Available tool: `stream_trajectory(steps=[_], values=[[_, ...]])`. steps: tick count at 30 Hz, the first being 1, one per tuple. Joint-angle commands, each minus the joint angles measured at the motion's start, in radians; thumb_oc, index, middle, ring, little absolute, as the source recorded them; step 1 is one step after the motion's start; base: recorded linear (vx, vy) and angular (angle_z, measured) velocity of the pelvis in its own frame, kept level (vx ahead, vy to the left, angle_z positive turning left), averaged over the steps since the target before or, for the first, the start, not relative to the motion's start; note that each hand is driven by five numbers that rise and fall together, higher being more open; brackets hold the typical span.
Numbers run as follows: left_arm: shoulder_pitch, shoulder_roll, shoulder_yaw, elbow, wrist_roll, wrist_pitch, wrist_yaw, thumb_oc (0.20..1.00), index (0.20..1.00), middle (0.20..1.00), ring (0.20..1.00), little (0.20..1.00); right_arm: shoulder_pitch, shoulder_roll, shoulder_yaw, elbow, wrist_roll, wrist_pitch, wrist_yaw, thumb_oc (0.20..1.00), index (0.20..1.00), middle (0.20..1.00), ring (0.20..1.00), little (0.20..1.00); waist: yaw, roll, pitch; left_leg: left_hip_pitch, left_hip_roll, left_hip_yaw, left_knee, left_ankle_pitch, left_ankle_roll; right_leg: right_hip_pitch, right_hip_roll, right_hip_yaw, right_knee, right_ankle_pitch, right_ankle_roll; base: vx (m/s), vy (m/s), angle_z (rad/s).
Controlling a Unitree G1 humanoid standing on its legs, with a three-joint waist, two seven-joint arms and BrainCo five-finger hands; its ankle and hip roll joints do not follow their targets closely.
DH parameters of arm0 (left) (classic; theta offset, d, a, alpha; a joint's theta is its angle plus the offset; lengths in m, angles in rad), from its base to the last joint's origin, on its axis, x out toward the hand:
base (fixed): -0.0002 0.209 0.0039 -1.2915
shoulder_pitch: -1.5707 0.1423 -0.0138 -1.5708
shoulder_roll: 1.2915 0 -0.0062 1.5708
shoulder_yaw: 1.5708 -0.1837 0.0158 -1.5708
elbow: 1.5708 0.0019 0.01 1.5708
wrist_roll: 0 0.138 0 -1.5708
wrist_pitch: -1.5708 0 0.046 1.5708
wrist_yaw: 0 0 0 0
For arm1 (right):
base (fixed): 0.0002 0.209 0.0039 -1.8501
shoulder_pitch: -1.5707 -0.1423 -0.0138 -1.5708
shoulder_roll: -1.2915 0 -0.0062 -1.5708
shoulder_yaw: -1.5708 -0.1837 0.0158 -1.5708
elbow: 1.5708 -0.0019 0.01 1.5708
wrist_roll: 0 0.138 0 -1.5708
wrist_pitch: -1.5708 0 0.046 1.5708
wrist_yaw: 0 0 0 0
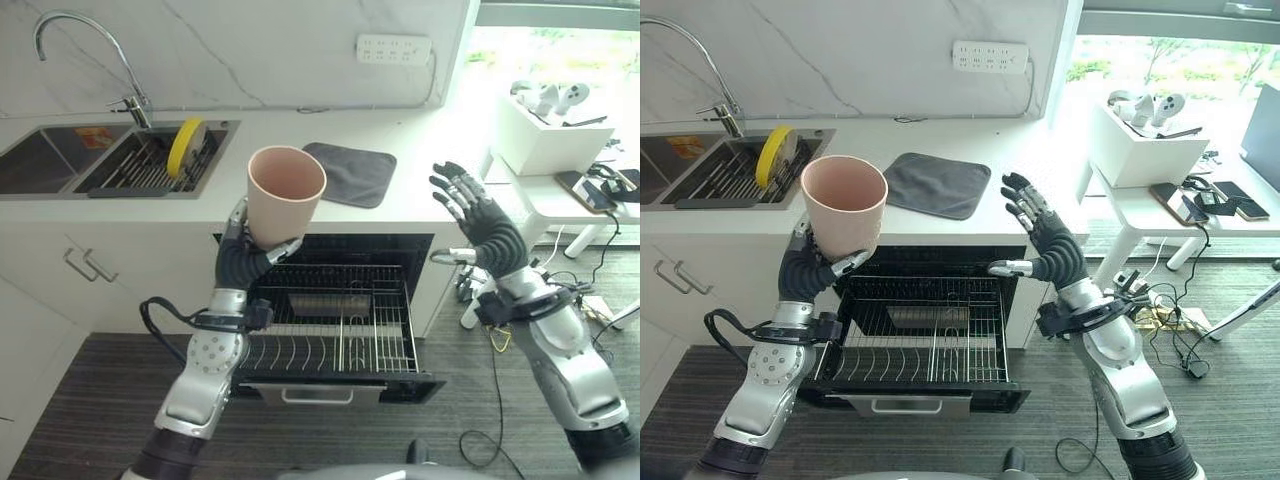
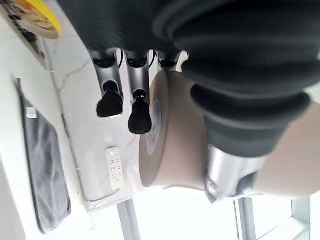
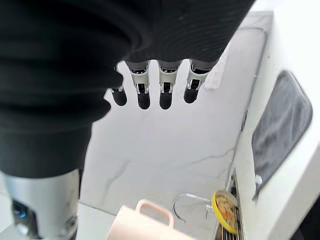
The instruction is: Place the dishes in the dishwasher.
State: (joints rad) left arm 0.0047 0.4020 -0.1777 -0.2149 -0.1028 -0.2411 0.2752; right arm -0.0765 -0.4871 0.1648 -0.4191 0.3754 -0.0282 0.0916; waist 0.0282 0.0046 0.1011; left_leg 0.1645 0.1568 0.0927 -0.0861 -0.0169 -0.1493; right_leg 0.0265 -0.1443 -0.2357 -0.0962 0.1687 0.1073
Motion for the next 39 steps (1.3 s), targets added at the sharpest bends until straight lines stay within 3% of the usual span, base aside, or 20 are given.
stream_trajectory(steps=[1,11,18,29,32,39], values=[[-0.115,0.048,-0.011,0.017,0.061,-0.048,0.075,0.200,0.200,0.200,0.200,0.200,-0.083,-0.009,-0.042,-0.021,0.061,-0.025,-0.025,1.000,1.000,1.000,1.000,1.000,0.009,-0.011,-0.001,-0.027,0.012,0.026,-0.001,-0.070,0.055,0.131,-0.057,-0.028,0.009,-0.226,0.072,0.03,-0.001,0.01],[-0.198,0.025,-0.096,0.058,0.132,-0.065,0.109,0.200,0.200,0.200,0.200,0.200,-0.176,0.051,0.041,0.034,0.166,0.066,-0.009,1.000,1.000,1.000,1.000,1.000,0.013,-0.018,-0.009,-0.012,0.007,0.021,-0.001,-0.079,0.060,0.146,-0.059,-0.035,0.009,-0.223,0.072,0.02,-0.004,0.00],[-0.223,0.007,-0.143,0.075,0.101,-0.024,0.082,0.200,0.200,0.200,0.200,0.200,-0.239,0.085,0.082,0.054,0.207,0.111,-0.033,1.000,1.000,1.000,1.000,1.000,0.020,-0.019,-0.010,-0.003,0.004,0.019,-0.001,-0.080,0.063,0.155,-0.055,-0.037,0.009,-0.223,0.067,0.01,-0.009,0.03],[-0.233,0.011,-0.199,0.081,0.096,0.010,0.022,0.200,0.200,0.200,0.200,0.200,-0.341,0.112,0.091,0.046,0.121,0.057,-0.156,1.000,1.000,1.000,1.000,1.000,0.040,-0.018,-0.009,-0.001,0.005,0.011,-0.001,-0.081,0.062,0.164,-0.053,-0.047,0.009,-0.225,0.062,0.01,-0.010,0.04],[-0.230,0.011,-0.210,0.072,0.117,0.010,0.017,0.200,0.200,0.200,0.200,0.200,-0.346,0.115,0.095,0.049,0.185,0.080,-0.157,1.000,1.000,1.000,1.000,1.000,0.043,-0.018,-0.007,-0.001,0.005,0.010,-0.001,-0.079,0.062,0.164,-0.053,-0.046,0.009,-0.225,0.061,0.00,0.000,0.00],[-0.242,0.022,-0.219,0.067,0.096,0.021,0.001,0.200,0.200,0.200,0.200,0.200,-0.346,0.121,0.126,0.073,0.153,0.091,-0.132,1.000,1.000,1.000,1.000,1.000,0.047,-0.017,-0.008,-0.002,0.005,0.005,-0.001,-0.078,0.062,0.165,-0.053,-0.052,0.009,-0.223,0.061,0.00,0.000,0.00]])
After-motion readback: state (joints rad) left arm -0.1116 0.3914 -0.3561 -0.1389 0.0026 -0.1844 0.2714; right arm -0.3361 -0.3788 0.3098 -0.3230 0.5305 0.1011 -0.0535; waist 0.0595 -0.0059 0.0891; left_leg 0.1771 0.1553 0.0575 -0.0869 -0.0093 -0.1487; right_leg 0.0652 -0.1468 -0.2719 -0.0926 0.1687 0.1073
